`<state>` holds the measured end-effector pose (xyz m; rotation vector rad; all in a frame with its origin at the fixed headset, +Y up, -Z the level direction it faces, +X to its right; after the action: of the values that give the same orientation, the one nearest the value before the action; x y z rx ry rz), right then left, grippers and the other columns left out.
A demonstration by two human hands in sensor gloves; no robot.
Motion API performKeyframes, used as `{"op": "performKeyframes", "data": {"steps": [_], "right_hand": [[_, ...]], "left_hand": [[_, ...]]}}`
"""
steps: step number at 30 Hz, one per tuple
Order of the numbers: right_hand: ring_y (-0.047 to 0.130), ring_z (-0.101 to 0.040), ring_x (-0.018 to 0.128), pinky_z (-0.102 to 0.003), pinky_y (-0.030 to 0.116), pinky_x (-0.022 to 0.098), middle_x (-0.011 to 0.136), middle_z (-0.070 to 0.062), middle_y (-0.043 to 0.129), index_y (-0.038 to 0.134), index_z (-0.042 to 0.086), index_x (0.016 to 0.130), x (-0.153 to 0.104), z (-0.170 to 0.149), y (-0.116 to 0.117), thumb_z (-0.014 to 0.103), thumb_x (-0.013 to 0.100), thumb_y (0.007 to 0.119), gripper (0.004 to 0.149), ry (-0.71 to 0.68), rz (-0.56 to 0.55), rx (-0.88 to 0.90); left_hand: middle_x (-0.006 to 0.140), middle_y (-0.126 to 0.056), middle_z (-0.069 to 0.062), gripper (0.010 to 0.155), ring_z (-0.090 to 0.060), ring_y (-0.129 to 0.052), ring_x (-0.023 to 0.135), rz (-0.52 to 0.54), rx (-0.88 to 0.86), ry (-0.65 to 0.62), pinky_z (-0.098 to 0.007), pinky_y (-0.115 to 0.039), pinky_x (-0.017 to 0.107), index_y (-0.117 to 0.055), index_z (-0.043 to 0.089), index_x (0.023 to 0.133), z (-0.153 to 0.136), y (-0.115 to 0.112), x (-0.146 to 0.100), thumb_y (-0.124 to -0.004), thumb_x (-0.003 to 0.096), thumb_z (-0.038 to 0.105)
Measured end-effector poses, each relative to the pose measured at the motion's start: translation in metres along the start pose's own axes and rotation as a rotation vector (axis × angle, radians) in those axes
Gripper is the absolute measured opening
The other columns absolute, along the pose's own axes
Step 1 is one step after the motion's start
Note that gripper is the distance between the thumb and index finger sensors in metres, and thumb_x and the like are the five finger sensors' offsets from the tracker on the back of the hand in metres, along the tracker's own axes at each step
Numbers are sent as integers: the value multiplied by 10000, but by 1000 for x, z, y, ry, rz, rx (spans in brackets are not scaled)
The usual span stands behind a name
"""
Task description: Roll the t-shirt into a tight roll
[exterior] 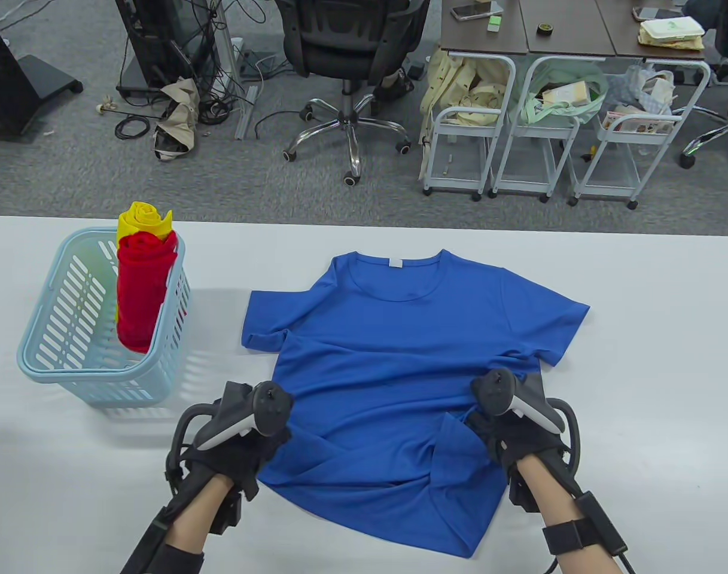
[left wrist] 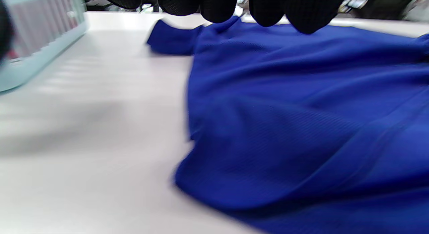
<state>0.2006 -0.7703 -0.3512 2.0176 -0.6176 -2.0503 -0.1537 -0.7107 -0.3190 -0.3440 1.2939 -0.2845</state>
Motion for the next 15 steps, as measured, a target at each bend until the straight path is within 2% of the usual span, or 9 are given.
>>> {"op": "performKeyframes", "data": {"steps": [3, 4, 5, 6, 7, 8, 10, 12, 15], "right_hand": [[353, -417, 1126, -588, 406, 746, 1220, -98, 322, 425, 308, 1143, -11, 11, -4, 426, 596, 498, 565, -66, -13, 42], [358, -415, 1126, -589, 408, 746, 1220, -98, 333, 434, 305, 1144, -14, 15, 0, 443, 594, 504, 571, -88, 0, 46], [354, -417, 1127, -589, 407, 746, 1221, -101, 332, 433, 300, 1147, -15, 17, 3, 494, 587, 527, 601, -98, 8, 43], [323, -426, 1127, -595, 398, 745, 1222, -105, 302, 390, 286, 1160, -15, 21, 15, 593, 543, 607, 723, -120, 48, 23], [255, -434, 1120, -599, 374, 745, 1216, -117, 211, 337, 274, 1165, -14, 21, 22, 612, 516, 655, 798, -123, 76, 5], [133, -440, 1099, -600, 329, 746, 1185, -125, 68, 244, 274, 1158, -11, 19, 30, 597, 504, 698, 859, -108, 121, -46], [51, -443, 1071, -602, 287, 743, 1138, -133, -49, 107, 298, 1130, -4, 8, 31, 648, 463, 689, 952, -69, 154, -162], [31, -442, 1070, -610, 264, 741, 1133, -125, -65, 94, 292, 1125, -1, -13, 22, 605, 446, 775, 1012, -1, 156, -86], [58, -465, 1067, -618, 282, 737, 1137, -154, -26, 109, 272, 1132, -3, -52, 12, 609, 405, 814, 1067, 103, 173, -87]], "left_hand": [[1312, -420, -20, 602, -340, -417, 1203, -87, 61, -100, -642, -421, 810, -434, 407, 1180, 31, -22, 29, -560, 607, 540], [1315, -359, -27, 642, -341, -369, 1204, -157, 71, -100, -636, -402, 813, -358, 413, 1188, 36, -40, 43, -545, 594, 573], [1308, -201, -51, 712, -363, -265, 1196, -204, 65, -104, -632, -374, 816, -198, 411, 1184, 37, -52, 51, -504, 577, 623], [1275, -53, -74, 778, -394, -154, 1168, -274, 17, -130, -629, -336, 817, -55, 392, 1158, 40, -69, 59, -483, 566, 659], [1255, 5, -67, 791, -403, -58, 1138, -314, -9, -130, -646, -221, 793, -27, 390, 1148, 41, -79, 62, -478, 562, 671], [1220, 92, -51, 796, -400, 28, 1111, -335, 29, -110, -648, -147, 776, 2, 400, 1133, 41, -83, 63, -467, 556, 683], [1229, 92, -38, 818, -410, -9, 1126, -302, 131, -100, -662, -213, 780, 22, 390, 1136, 33, -79, 63, -412, 536, 736], [1229, 90, -31, 814, -397, -26, 1136, -310, 71, -30, -666, -227, 777, 16, 392, 1136, 13, -78, 64, -408, 535, 742], [1207, 132, -62, 815, -370, 13, 1131, -288, 3, 47, -663, -185, 771, 72, 358, 1117, -7, -79, 60, -385, 549, 722]]}}
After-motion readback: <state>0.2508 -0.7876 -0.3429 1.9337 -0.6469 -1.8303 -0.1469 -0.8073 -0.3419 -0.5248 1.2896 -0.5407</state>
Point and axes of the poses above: the tracker on the back of each hand, its own z axis roughly to the thumb side, its own x axis roughly from the wrist to the fingertips, y = z × x, the point moved 4 cm from there along x, roughly from the wrist to the fingertips
